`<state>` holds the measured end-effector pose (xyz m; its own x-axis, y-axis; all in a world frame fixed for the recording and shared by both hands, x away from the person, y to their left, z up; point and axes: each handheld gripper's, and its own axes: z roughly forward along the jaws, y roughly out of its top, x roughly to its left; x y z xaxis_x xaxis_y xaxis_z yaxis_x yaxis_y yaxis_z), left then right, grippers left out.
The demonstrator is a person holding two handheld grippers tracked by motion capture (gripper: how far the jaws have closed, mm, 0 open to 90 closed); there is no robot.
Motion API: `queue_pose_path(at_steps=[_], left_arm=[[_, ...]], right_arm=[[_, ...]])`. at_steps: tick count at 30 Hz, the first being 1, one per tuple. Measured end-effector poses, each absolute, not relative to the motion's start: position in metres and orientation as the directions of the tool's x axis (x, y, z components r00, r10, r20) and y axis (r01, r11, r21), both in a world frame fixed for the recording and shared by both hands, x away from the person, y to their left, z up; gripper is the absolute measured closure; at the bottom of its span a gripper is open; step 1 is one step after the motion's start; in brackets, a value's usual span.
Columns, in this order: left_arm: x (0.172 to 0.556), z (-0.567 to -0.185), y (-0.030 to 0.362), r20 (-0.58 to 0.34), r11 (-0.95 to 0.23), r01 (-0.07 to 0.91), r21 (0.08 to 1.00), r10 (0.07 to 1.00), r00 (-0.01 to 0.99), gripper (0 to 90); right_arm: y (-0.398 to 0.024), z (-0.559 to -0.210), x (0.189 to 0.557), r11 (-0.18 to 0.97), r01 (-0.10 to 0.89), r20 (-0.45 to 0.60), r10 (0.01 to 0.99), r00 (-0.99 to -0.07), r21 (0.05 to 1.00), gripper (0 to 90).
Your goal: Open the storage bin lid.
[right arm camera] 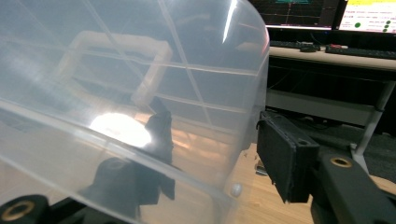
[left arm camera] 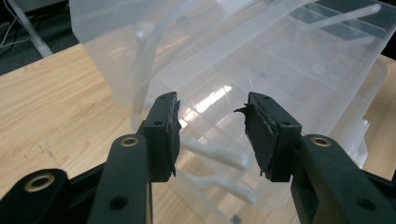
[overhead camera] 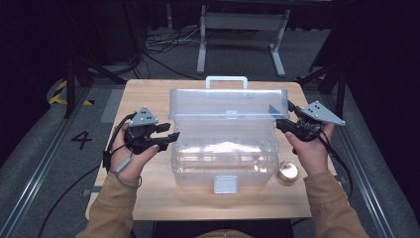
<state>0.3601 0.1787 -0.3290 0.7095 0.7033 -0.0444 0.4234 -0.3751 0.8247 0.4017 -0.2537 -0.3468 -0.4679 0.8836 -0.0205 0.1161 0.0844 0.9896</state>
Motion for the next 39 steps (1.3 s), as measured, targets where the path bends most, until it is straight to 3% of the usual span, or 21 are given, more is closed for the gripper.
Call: queue_pose_path(at_steps=[7, 10, 16, 21, 39], left_arm=[[0.353, -0.333, 0.185, -0.040, -0.398, 0.443, 0.803, 0.706, 0.707, 54.9], [0.348, -0.334, 0.188, -0.037, -0.411, 0.449, 0.793, 0.703, 0.710, 54.9], [0.339, -0.332, 0.186, -0.056, -0.427, 0.446, 0.787, 0.670, 0.740, 54.9], [0.332, -0.330, 0.179, -0.049, -0.469, 0.424, 0.775, 0.623, 0.780, 55.0], [0.331, -0.340, 0.157, -0.066, -0.557, 0.411, 0.722, 0.535, 0.842, 54.5]], right_arm=[[-0.256, -0.342, 0.407, 0.078, 0.122, -0.016, 0.896, -0.443, 0.989, 57.1], [-0.259, -0.339, 0.410, 0.127, 0.129, -0.057, 0.893, -0.447, 0.984, 66.7], [-0.261, -0.338, 0.415, 0.072, 0.154, 0.004, 0.895, -0.445, 0.986, 67.5], [-0.259, -0.338, 0.418, 0.104, 0.109, -0.048, 0.903, -0.427, 0.989, 69.6], [-0.252, -0.330, 0.425, 0.084, 0.103, -0.042, 0.933, -0.357, 0.991, 74.7]])
